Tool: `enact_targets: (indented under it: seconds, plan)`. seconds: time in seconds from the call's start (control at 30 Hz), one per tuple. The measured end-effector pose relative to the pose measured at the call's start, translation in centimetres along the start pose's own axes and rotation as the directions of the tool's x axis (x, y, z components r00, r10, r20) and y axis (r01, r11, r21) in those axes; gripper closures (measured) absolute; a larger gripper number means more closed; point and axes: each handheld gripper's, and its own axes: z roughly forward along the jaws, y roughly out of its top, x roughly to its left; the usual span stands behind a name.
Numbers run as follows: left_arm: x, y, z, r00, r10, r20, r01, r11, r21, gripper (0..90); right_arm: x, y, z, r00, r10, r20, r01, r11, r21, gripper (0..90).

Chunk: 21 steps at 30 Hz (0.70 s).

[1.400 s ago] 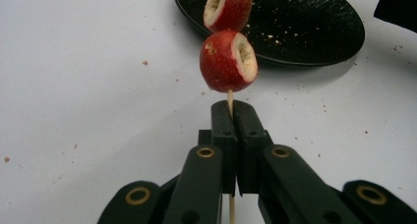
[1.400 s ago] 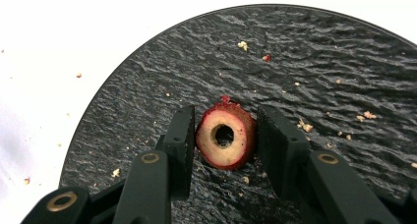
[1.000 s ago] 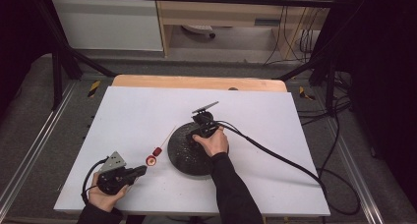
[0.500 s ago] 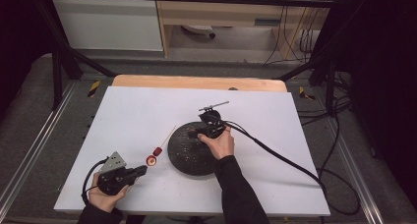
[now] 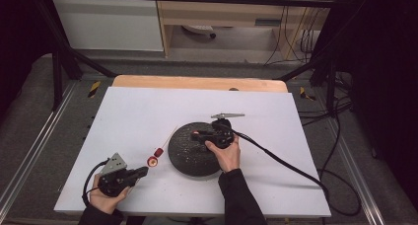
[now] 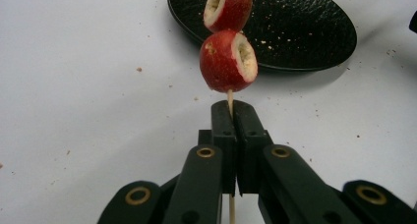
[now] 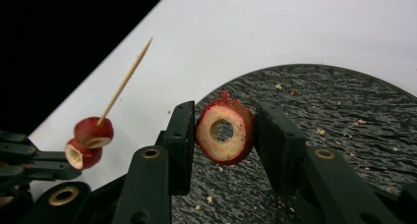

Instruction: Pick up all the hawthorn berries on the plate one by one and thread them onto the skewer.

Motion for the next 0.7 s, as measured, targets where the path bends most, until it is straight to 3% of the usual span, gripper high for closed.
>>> enact_targets:
  seconds: [0.3,0.57,0.7]
  plan:
    - [-0.3,0.0,0.1,1.0000,0.004,0.005,-0.004,1.0000,0.000,88.1,-0.3,-1.5,-0.8,0.9998,0.006,-0.017,-0.008,0.992,-0.128,61.6]
    - [-0.7,0.2,0.4,0.9999,0.014,0.010,-0.014,0.9999,0.007,88.1,-1.0,-2.1,-1.6,0.9989,0.036,-0.031,-0.042,0.969,-0.242,61.6]
    - [-1.0,0.4,0.7,0.9998,0.015,0.011,-0.016,0.9998,0.012,88.0,-1.3,-2.3,-2.0,0.9986,0.042,-0.031,-0.049,0.952,-0.301,61.6]
